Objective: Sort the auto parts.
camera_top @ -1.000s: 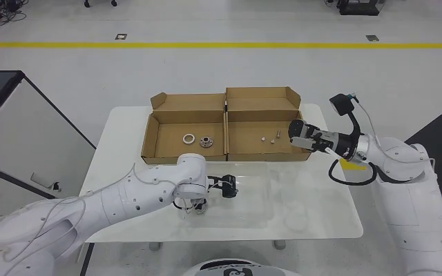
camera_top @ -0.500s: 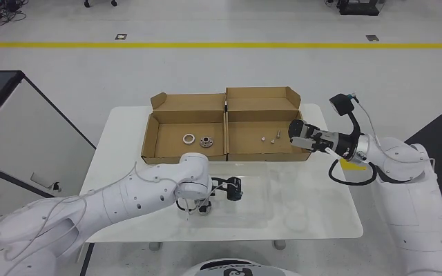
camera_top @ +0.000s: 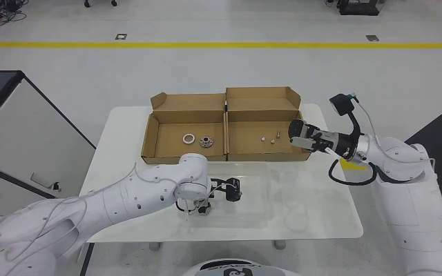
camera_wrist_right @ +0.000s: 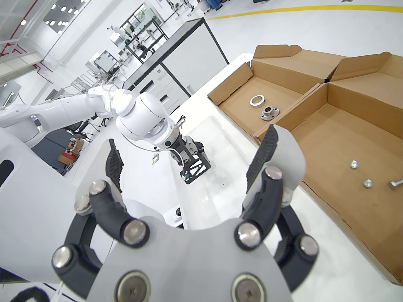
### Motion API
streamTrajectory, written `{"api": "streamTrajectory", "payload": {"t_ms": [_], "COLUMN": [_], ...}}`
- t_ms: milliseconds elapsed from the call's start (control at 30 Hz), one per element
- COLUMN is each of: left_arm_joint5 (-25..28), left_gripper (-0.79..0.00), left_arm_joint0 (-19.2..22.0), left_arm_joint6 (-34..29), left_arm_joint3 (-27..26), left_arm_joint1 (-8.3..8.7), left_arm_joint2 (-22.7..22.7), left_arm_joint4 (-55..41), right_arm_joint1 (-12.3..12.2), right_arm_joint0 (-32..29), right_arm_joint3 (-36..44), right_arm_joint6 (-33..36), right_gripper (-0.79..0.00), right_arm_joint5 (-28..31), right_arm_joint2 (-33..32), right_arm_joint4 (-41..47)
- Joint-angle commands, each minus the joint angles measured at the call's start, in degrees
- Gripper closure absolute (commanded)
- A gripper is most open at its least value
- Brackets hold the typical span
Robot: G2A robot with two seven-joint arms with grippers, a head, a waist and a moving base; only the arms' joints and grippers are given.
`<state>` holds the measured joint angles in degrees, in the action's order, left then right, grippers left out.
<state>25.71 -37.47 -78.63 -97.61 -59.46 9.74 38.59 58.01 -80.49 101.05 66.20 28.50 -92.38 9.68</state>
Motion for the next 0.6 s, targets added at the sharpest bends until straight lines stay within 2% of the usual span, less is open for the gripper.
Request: {"api": "streamTrajectory", "payload": {"t_ms": [0, 567], "left_arm_joint5": [0.0, 0.3], "left_gripper": [-0.311, -0.305], "left_arm_joint0": [0.0, -0.4], "left_arm_joint6": [0.0, 0.3], "left_arm_joint3": [0.2, 1.1], "left_arm_joint1": [-0.01, -0.24], "left_arm_joint2": [0.0, 0.0], "left_arm_joint4": [0.0, 0.1], "right_arm_joint1": [0.0, 0.0], "right_arm_joint0": [0.0, 0.0], "right_arm_joint3": [0.0, 0.0], "right_arm_joint6": [0.0, 0.0], "right_gripper": [-0.785, -0.785], "right_arm_joint5": [0.0, 0.0], "right_arm_joint2": [0.0, 0.0], "right_arm_joint4": [0.0, 0.0]}}
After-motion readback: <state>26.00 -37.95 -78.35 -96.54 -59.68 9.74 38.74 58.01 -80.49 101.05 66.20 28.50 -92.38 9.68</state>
